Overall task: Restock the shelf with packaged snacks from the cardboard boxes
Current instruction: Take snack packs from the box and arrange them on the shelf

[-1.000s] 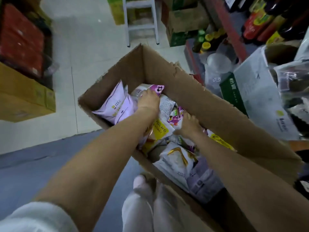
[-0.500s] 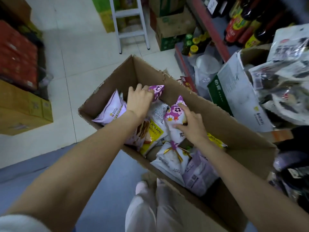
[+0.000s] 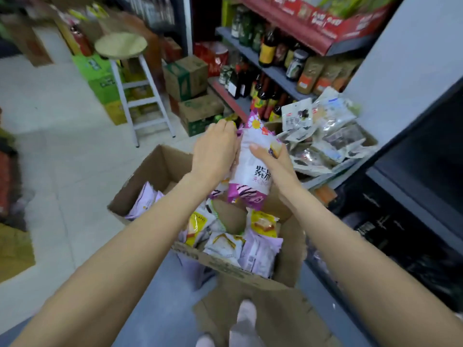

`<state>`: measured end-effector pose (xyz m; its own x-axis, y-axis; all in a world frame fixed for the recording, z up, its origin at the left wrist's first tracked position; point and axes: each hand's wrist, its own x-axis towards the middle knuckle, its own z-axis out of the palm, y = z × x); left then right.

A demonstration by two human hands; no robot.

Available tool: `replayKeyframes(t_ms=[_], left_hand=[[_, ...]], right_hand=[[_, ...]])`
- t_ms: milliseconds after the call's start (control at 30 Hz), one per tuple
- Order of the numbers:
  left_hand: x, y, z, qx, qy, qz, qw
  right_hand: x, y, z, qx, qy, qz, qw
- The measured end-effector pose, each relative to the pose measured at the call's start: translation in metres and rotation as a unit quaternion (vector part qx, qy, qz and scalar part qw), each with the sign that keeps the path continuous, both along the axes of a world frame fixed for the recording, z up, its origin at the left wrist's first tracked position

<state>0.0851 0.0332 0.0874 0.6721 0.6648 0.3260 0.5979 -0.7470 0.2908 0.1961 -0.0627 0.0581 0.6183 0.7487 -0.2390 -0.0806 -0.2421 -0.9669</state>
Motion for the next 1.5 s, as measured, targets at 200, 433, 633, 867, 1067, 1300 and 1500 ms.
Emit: replayKeyframes(t_ms=[200,433,633,867,1067,1300,1500], left_hand=[[0.076,-0.057,0.074,0.046,-0.075,-0.065,0.994],[0.186,-0.127,0.155,0.047,-0.123,-0.156,0.979],[0.290,-0.169,0.198,0.072,-0.140,-0.154,0.976],[0.375,-0.169,0.230,0.142,-0.174,-0.094,0.970],[0.427,-0.151,0.251,0.165,-0.178,-0.125,0.962],[0.468,-0.138,0.251,0.151,-0.194,-0.166,0.955],[0.474,-0.122,0.245,0.110,-0.216,-0.205,0.948]], right_hand=[[0.050,-0.064,0.088,0.048,0.096,-0.032,0.994],[0.148,-0.167,0.162,0.197,0.109,-0.070,0.972],[0.256,-0.223,0.204,0.223,-0.105,-0.220,0.944],[0.371,-0.230,0.248,0.138,-0.207,-0.329,0.911],[0.436,-0.198,0.252,0.028,-0.249,-0.323,0.913],[0.474,-0.172,0.228,-0.160,-0.369,-0.361,0.841],[0.472,-0.183,0.210,-0.249,-0.403,-0.319,0.821]])
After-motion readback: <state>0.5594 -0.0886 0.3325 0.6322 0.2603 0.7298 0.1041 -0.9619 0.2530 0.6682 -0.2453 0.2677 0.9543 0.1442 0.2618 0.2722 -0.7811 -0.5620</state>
